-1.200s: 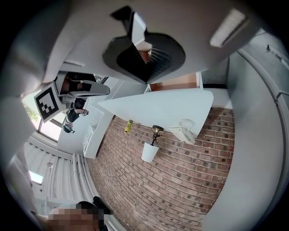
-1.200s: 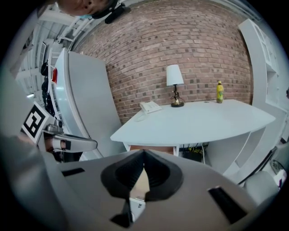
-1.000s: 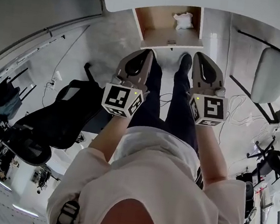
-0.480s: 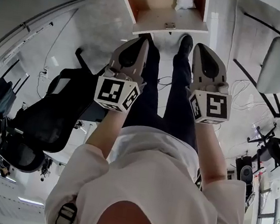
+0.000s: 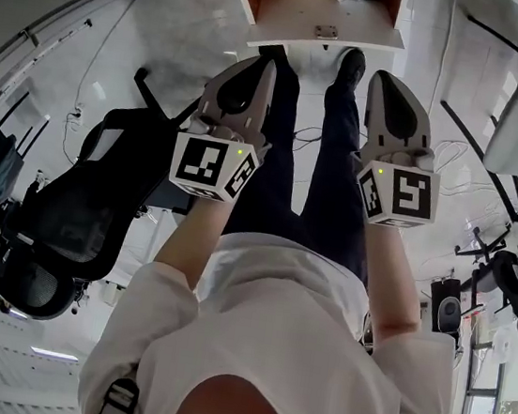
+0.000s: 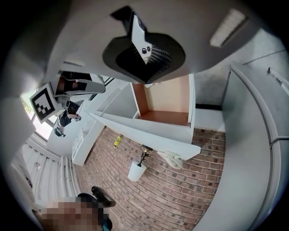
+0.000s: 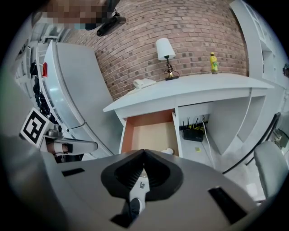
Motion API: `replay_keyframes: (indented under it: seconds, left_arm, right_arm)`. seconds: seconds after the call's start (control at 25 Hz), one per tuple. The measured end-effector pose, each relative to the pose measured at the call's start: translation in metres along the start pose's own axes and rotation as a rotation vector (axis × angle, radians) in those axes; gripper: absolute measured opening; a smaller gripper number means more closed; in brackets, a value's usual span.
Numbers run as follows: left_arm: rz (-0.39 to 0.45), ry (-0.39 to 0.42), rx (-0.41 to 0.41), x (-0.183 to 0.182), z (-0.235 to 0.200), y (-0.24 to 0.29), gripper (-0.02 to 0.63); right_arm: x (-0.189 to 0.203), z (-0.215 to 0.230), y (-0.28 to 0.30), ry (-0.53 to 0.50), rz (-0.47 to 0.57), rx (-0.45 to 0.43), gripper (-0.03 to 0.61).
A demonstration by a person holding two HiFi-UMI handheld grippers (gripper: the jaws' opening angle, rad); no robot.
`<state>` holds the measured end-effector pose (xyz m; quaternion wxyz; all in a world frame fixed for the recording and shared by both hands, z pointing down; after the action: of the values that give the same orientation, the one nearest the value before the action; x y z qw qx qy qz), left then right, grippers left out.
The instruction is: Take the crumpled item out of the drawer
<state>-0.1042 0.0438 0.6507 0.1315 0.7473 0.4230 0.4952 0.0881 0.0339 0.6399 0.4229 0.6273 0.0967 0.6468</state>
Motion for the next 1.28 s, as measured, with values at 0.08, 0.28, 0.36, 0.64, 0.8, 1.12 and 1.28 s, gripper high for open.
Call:
replay_keyframes:
  seconds: [0.08,0.28,0.36,0.64,0.8,1.12,1.28]
  left_arm:
    - [0.002,0.003,0.001,0.0,-0.001,0.0,0.009]
    - [-0.001,0.006,-0.002,0.001,-0.003,0.002,0.009]
    - [-0.002,0.009,-0.002,0.001,-0.003,0.003,0.009]
    - [-0.006,0.012,-0.011,-0.001,-0.005,0.004,0.009]
    - [-0.008,0.009,-0.016,0.0,-0.005,0.005,0.009]
    - [-0.015,-0.012,-0.022,0.003,-0.014,0.005,0.009]
    - [-0.016,-0.025,-0.03,0.004,-0.02,0.006,0.009]
  right_arm:
    - [0.001,-0.001,0.002,0.001,0.0,0.002,0.008]
    - [0.003,-0.002,0.008,-0.029,-0.006,0.004,0.007]
    - [0.005,-0.001,0.011,-0.031,-0.011,0.009,0.007]
    - [0.008,0.0,0.038,-0.071,-0.078,0.003,0.268]
    - [0.012,0.006,0.062,-0.05,-0.128,0.015,0.268]
    - [0.023,0.016,0.106,-0.042,-0.202,0.032,0.268]
    - [0.021,0.022,0.129,-0.056,-0.221,0.049,0.268]
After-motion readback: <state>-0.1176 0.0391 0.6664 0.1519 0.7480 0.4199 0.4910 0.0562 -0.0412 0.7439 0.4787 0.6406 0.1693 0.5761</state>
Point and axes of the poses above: the fingertips, and each gripper's own axes: y forward along the fingers, z to its right, x out of its underside, the point moved 5 cm from there along -y, backward along the fingers, and after that the axes turned 7 degrees about -y, right-handed, at the moved point
